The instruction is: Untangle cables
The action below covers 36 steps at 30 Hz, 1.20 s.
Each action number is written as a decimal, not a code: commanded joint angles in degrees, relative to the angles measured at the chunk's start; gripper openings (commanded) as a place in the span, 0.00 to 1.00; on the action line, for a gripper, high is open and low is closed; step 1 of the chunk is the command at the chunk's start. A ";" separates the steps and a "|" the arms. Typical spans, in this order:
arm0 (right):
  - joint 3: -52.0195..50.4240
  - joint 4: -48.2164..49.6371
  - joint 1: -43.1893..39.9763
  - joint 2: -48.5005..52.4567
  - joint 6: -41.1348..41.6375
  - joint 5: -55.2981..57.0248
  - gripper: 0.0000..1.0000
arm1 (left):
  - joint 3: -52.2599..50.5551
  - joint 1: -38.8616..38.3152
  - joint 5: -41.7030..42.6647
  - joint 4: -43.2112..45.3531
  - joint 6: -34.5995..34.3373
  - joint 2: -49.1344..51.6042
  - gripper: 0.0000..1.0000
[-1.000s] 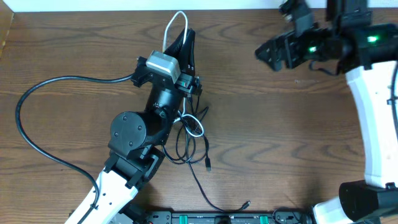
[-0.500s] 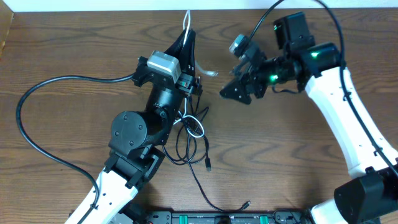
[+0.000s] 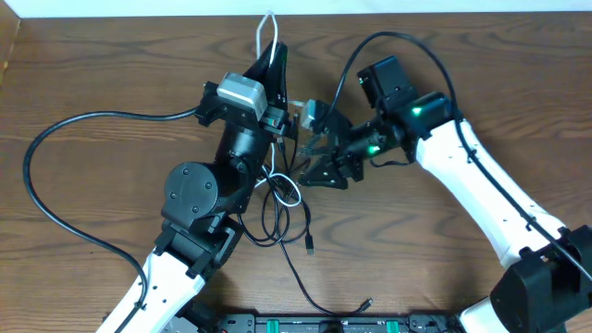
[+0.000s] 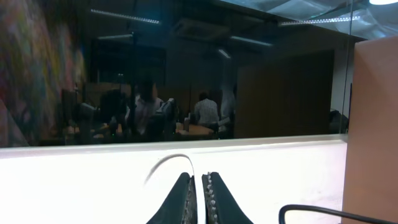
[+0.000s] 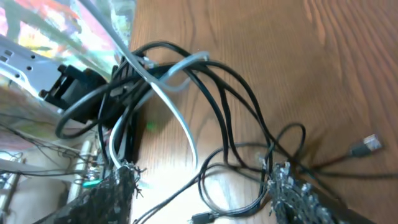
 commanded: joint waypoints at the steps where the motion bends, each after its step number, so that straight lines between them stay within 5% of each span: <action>1: -1.36 1.79 1.44 0.09 -1.03 -1.77 0.64 | 0.11 0.24 -0.70 0.28 0.98 0.00 0.08; 8: -2.62 6.84 4.48 0.48 6.97 6.58 0.57 | 0.11 0.24 -0.68 0.28 0.96 0.00 0.08; 23: -2.62 13.79 8.24 4.35 21.22 24.20 0.62 | 0.11 0.24 -0.28 0.28 0.02 0.00 0.07; 29: -2.62 14.51 7.91 10.23 33.55 37.29 0.49 | 0.11 0.24 -0.31 0.28 -0.50 0.00 0.07; 36: -2.62 13.51 5.33 13.53 39.01 38.10 0.39 | 0.11 0.24 -0.33 0.31 -0.44 -0.07 0.07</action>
